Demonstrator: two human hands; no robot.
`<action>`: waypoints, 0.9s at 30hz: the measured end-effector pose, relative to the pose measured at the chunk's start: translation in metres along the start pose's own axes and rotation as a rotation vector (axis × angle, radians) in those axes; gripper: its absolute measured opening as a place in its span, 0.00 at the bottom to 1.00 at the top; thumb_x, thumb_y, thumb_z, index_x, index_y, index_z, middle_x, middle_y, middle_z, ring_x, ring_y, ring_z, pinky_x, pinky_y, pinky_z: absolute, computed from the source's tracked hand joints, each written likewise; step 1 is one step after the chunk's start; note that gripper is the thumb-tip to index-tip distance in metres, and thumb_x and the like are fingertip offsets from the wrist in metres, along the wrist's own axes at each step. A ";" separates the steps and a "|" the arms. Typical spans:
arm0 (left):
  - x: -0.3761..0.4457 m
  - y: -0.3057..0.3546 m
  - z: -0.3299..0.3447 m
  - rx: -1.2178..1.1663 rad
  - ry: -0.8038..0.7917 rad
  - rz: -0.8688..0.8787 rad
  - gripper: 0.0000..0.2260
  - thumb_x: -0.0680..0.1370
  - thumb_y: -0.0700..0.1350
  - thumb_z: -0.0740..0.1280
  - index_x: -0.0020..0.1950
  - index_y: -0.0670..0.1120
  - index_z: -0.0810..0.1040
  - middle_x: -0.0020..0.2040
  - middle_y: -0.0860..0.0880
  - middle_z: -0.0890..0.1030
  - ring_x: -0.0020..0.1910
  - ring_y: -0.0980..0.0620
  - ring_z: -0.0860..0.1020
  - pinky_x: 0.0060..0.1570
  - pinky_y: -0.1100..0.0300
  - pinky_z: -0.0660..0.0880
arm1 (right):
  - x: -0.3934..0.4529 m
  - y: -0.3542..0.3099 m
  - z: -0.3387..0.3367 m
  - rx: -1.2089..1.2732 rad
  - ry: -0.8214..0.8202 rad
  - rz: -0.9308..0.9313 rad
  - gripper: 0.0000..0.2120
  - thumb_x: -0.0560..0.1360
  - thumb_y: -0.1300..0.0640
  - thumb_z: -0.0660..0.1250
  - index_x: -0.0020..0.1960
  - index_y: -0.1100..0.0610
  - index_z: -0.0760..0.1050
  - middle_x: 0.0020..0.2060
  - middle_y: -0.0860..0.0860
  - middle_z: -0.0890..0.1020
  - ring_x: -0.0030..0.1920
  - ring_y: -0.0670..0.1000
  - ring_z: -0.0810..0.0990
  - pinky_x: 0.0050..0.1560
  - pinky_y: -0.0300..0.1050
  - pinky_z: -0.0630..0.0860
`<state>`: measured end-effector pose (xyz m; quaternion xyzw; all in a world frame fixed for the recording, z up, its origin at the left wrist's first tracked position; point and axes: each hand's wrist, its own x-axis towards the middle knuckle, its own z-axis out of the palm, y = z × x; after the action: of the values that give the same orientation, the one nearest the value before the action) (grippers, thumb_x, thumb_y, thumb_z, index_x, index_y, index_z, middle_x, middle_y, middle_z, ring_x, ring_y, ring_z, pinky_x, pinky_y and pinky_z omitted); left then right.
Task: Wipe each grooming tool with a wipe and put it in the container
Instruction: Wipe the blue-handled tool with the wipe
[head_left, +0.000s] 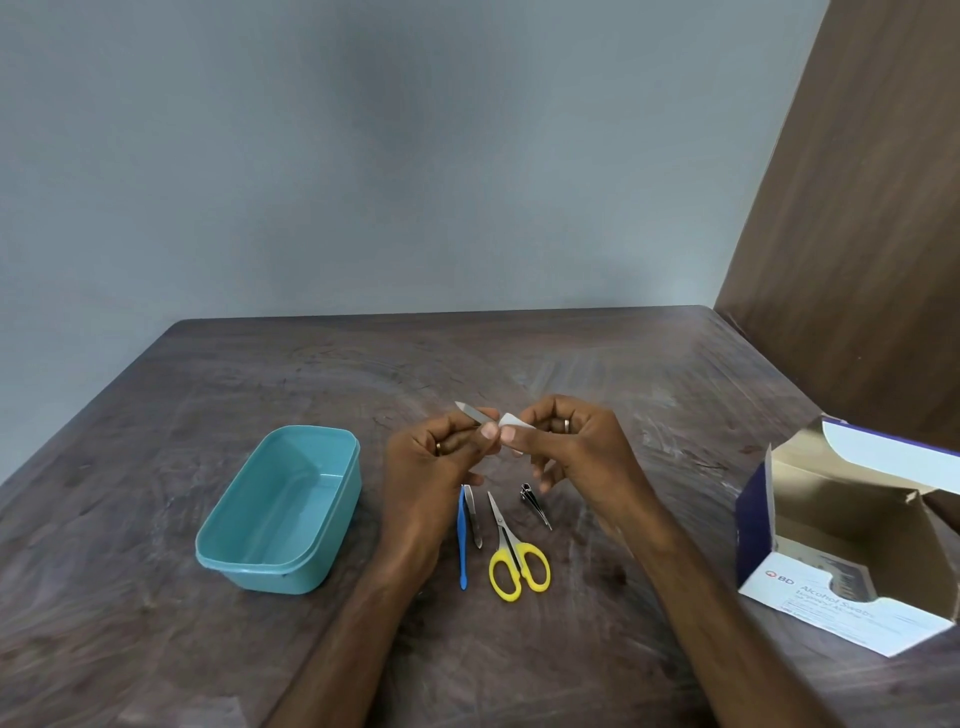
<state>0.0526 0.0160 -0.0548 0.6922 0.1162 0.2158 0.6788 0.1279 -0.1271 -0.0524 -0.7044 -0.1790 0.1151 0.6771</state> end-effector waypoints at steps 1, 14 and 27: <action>0.000 0.000 0.000 0.006 0.001 0.003 0.07 0.77 0.42 0.71 0.54 0.45 0.85 0.43 0.51 0.87 0.44 0.54 0.86 0.37 0.62 0.80 | 0.000 0.000 0.000 0.000 0.001 0.000 0.09 0.70 0.58 0.78 0.45 0.60 0.81 0.34 0.55 0.85 0.29 0.51 0.78 0.28 0.43 0.75; 0.001 0.003 -0.002 -0.218 0.108 -0.083 0.06 0.76 0.39 0.71 0.51 0.40 0.84 0.44 0.43 0.87 0.43 0.47 0.86 0.40 0.54 0.80 | 0.000 -0.003 -0.001 0.149 -0.019 0.012 0.08 0.68 0.69 0.77 0.43 0.64 0.79 0.38 0.64 0.86 0.36 0.58 0.86 0.37 0.47 0.84; -0.003 0.013 -0.001 0.001 0.384 0.122 0.05 0.76 0.41 0.72 0.51 0.45 0.85 0.41 0.49 0.87 0.40 0.50 0.84 0.39 0.54 0.82 | 0.004 0.020 -0.004 -0.397 0.217 -0.229 0.06 0.72 0.58 0.76 0.42 0.50 0.81 0.37 0.47 0.86 0.28 0.43 0.82 0.28 0.37 0.77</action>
<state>0.0478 0.0151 -0.0423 0.6444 0.2013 0.3844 0.6297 0.1351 -0.1301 -0.0717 -0.8070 -0.2032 -0.0761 0.5493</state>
